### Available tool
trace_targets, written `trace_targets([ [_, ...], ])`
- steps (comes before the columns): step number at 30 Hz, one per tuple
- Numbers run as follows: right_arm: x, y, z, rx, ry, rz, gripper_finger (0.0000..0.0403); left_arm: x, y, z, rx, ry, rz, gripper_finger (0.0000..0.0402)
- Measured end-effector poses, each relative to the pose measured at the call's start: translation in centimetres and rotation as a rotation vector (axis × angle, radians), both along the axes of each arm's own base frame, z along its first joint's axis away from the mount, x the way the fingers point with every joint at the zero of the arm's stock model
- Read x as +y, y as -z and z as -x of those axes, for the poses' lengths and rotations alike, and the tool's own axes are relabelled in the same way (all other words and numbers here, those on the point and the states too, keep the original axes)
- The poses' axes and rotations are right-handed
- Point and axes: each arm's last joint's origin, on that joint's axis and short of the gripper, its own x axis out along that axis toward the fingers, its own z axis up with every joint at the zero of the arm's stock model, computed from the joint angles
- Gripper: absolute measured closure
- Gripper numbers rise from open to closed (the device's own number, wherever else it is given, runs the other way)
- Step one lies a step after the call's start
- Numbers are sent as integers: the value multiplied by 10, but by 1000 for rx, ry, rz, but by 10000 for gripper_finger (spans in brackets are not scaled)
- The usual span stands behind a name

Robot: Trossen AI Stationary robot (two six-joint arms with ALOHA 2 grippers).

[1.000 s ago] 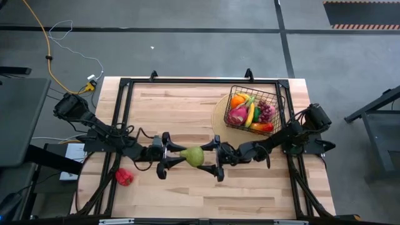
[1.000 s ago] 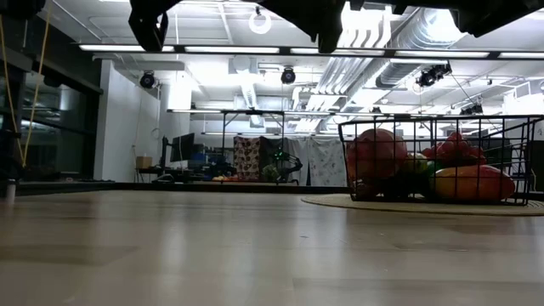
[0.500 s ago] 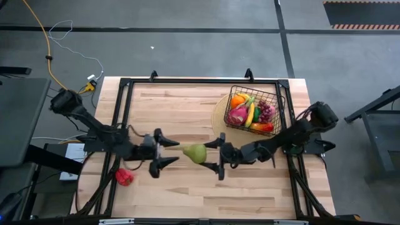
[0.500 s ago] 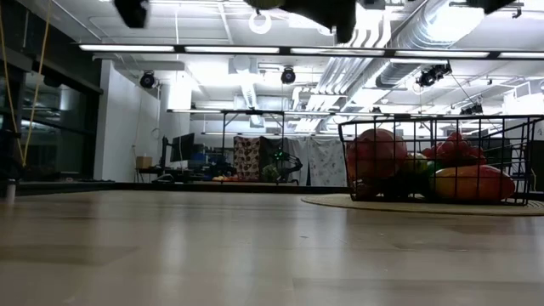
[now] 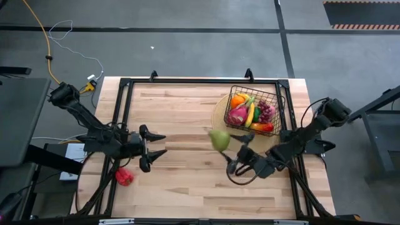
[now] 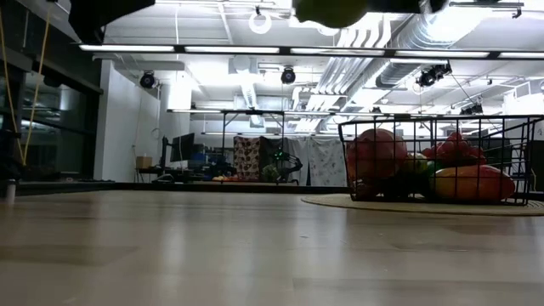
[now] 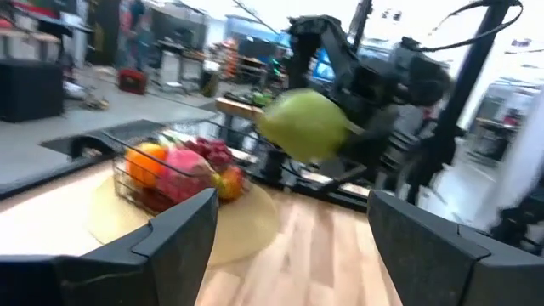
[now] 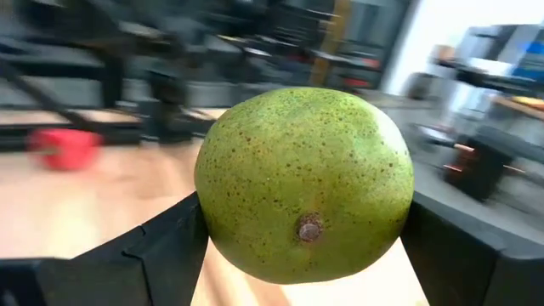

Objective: Build produce basket
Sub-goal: Put the pear into the wire basket

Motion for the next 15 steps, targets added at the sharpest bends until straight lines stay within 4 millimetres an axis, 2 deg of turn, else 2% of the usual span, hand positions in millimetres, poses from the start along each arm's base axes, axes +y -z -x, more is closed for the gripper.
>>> trace_targets([
  [3,-7,1,11,-4,166,6,81,5,4,-2,-3,33,23,110],
  [6,-27,-6,21,-41,279,-36,81,9,5,-6,-10,54,43,110],
  [11,-80,-27,44,-93,367,-249,80,11,5,-8,-19,97,66,110],
  [15,-120,-32,69,-14,421,-447,80,12,5,-9,-19,102,65,110],
])
